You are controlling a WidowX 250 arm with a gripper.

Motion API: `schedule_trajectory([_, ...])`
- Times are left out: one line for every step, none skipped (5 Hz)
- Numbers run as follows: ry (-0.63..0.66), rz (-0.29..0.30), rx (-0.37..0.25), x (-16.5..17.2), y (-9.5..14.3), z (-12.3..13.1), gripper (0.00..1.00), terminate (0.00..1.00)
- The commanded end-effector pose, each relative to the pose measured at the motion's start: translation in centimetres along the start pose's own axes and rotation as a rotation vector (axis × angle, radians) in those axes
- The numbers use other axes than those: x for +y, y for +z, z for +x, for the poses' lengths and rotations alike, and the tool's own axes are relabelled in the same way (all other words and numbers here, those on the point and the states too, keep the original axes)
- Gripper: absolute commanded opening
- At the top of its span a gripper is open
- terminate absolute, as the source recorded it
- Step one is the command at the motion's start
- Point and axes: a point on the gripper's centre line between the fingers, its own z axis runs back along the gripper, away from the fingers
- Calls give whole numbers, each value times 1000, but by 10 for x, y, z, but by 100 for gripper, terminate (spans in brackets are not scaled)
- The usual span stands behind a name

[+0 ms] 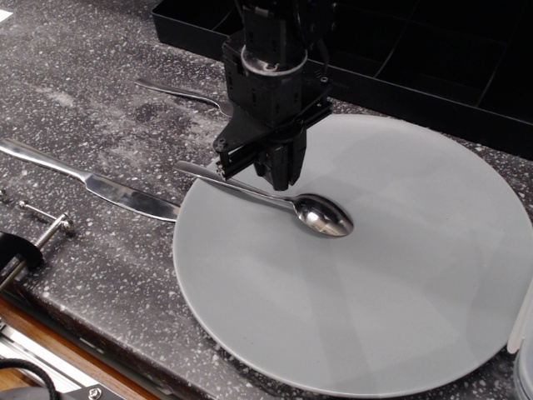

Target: Put spoon on plate

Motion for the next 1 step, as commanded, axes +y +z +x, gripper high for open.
schedule_trajectory([-96,-36,12,4,30,3,100,100])
